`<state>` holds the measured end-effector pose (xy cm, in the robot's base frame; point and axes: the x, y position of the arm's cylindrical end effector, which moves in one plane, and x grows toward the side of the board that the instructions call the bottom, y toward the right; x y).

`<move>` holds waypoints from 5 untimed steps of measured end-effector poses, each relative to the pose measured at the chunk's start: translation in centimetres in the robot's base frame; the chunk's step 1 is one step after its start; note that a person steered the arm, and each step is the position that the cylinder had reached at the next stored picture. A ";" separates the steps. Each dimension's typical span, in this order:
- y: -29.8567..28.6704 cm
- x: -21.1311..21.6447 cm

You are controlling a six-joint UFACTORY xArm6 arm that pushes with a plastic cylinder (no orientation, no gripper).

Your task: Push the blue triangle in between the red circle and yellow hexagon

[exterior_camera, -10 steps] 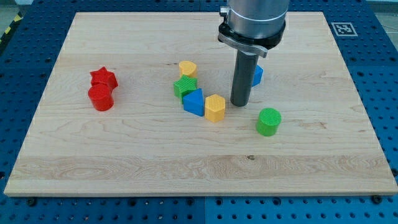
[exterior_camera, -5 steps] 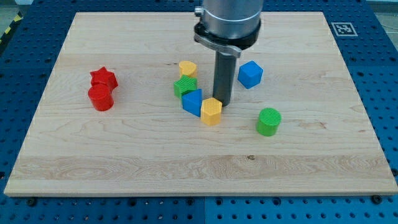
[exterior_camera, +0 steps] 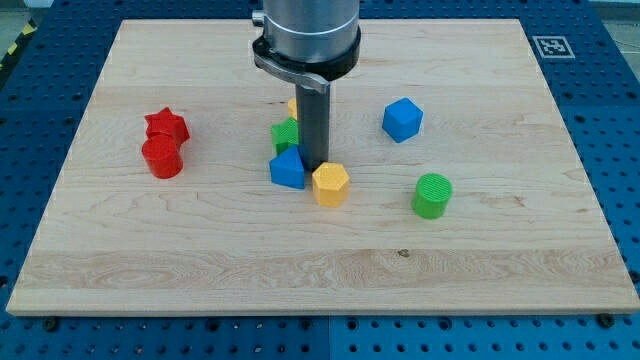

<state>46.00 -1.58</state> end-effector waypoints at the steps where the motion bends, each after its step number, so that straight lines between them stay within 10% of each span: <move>1: -0.7 0.5; 5: -2.9 2.5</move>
